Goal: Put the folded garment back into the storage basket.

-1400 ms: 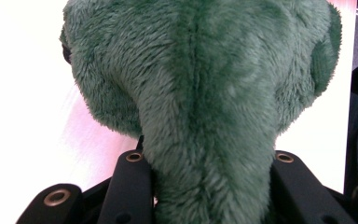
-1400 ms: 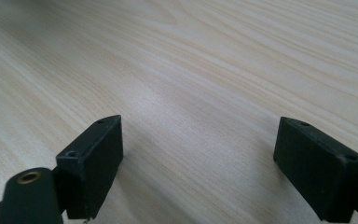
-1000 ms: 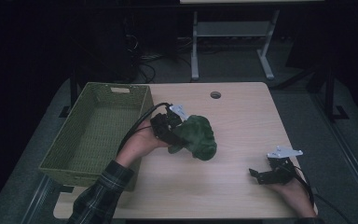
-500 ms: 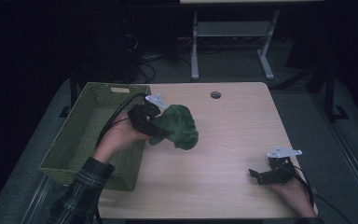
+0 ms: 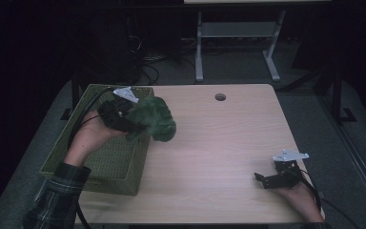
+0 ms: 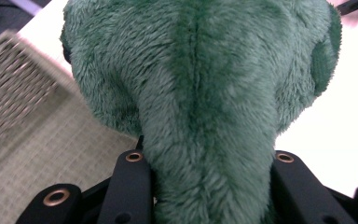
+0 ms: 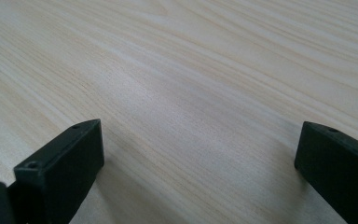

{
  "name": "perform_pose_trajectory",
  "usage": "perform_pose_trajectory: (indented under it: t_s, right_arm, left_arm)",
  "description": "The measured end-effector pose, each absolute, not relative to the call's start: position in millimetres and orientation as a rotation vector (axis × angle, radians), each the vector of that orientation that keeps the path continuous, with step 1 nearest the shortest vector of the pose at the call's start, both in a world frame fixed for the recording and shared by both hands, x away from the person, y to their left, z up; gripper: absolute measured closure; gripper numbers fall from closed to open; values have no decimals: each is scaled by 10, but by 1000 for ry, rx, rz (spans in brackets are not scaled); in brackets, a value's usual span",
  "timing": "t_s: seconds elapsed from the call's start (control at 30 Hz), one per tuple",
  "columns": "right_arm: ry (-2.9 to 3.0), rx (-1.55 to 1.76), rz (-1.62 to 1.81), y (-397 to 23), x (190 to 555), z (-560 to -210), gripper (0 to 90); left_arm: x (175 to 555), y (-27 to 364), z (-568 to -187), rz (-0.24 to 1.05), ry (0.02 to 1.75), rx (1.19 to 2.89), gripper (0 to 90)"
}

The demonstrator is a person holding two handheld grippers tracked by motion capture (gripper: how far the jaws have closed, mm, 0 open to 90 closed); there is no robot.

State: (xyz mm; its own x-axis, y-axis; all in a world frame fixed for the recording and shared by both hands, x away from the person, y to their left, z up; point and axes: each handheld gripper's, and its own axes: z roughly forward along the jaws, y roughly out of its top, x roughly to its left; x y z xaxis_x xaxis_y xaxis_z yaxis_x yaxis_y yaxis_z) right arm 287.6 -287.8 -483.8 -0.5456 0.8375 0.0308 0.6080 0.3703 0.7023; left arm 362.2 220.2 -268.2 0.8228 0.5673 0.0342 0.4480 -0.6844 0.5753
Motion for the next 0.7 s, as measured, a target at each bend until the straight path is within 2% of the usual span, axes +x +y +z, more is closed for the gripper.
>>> perform_pose_trajectory:
  t_s: [0.43,0.7]
  right_arm:
    - [2305,1268,969,-2878,2876,-4838,8]
    - [2305,1269,969,-2878,2875,-4838,8]
  left_arm:
    - [3553,2820,-2860,396,966,2397,648]
    - [3563,3079,-3126,395,1092,2361,648]
